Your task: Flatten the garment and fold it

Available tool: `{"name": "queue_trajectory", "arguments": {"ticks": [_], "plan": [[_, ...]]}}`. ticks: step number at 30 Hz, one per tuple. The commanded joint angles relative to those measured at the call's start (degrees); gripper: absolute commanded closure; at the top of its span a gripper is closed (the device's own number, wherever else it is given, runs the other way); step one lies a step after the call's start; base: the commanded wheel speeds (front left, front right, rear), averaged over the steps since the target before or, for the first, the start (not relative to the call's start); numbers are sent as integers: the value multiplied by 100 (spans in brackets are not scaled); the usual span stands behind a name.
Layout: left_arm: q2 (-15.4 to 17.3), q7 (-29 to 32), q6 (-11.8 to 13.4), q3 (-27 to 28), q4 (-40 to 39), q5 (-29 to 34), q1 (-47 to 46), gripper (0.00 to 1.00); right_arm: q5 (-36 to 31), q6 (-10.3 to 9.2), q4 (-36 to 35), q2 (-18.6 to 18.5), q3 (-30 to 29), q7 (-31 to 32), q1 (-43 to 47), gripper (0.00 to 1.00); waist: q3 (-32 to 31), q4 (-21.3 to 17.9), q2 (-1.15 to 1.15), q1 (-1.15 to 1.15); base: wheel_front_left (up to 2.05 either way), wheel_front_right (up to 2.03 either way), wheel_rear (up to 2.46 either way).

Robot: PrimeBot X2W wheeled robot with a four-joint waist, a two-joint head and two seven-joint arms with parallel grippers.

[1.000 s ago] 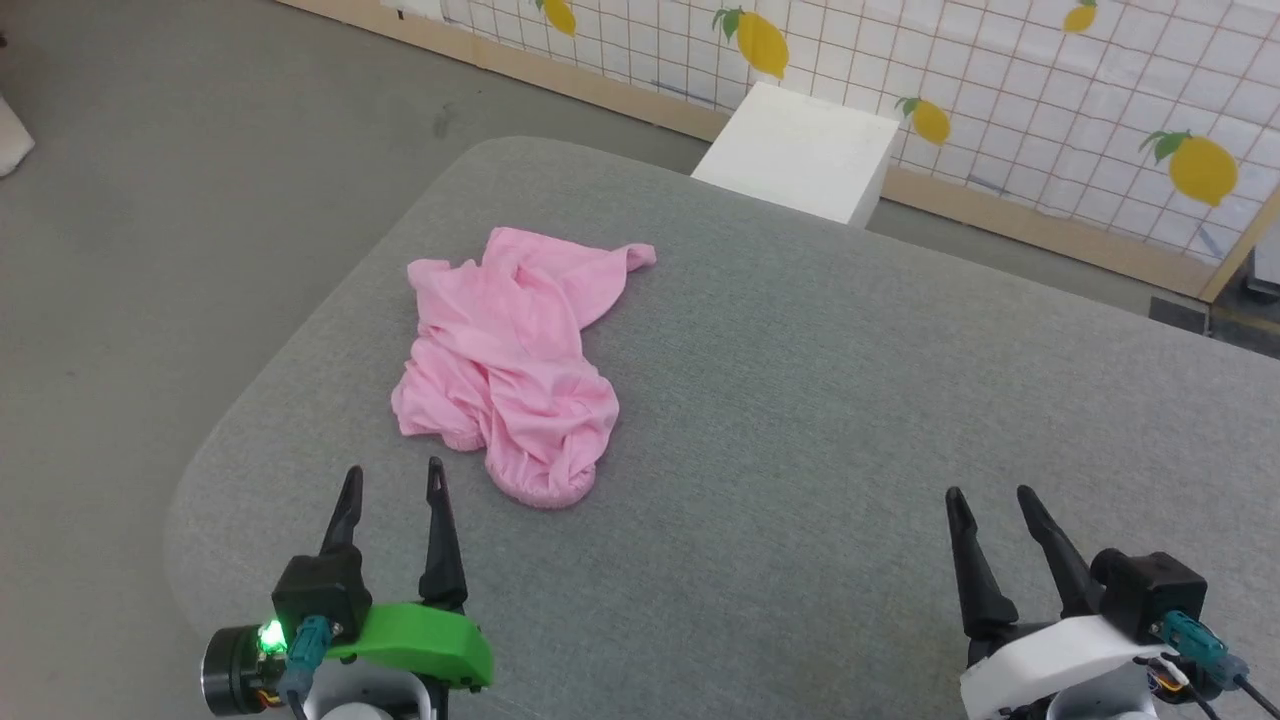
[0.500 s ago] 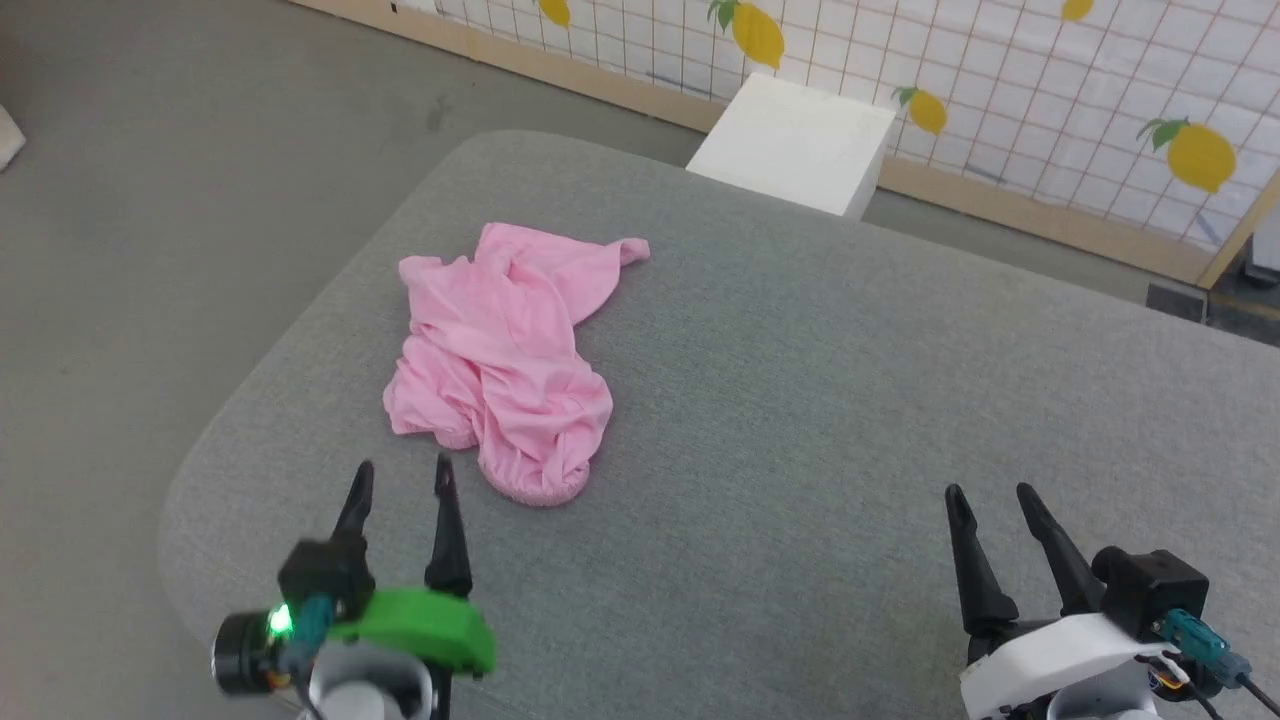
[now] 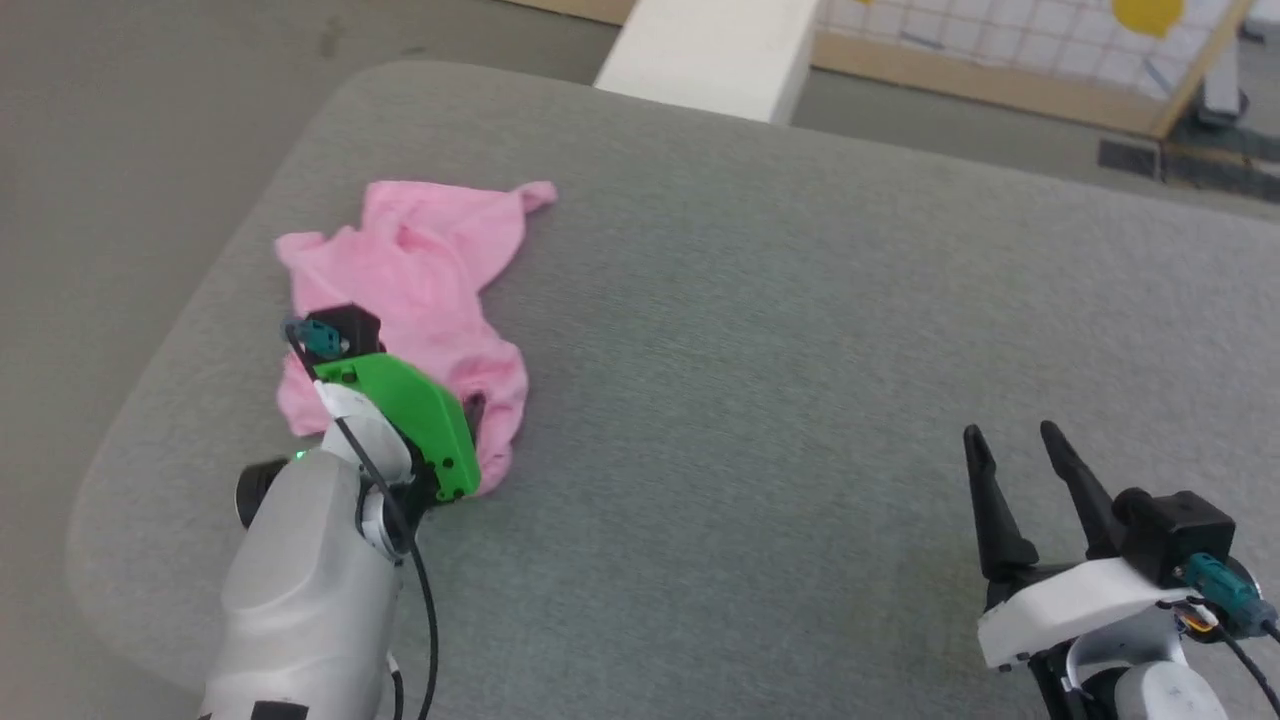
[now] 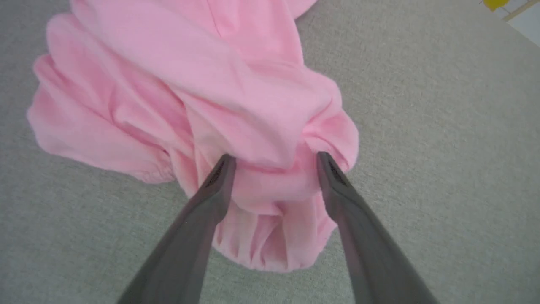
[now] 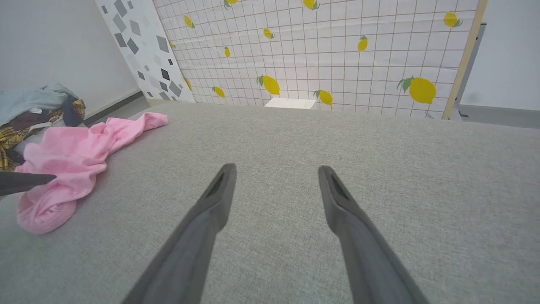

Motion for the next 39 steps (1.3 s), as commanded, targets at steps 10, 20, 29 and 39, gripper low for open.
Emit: {"name": "queue_trajectory", "arguments": {"ticks": [10,20,29,39], "plan": [[148,-591,29,149,554,-132,-127,100,88,-9,33,1,1,-65,-195,0,325,-607,0,0,0,0,0],[178,-1859,-525,-436,-321,153,-1085,100,332,-9,394,1,143,-292,-237,0,-128,-1060,0,0,0,0,0],[-161,-1239,-629,-2084,-1614,-707,-1068,100,511,-9,682,1,-4,-479,-122,0,-402,-1837,0,0,0,0,0],[148,542,-631,-4174,-1302,-1602,317,100,627,-9,842,1,-169,-621,-44,0,-338,-2395,0,0,0,0,0]]}}
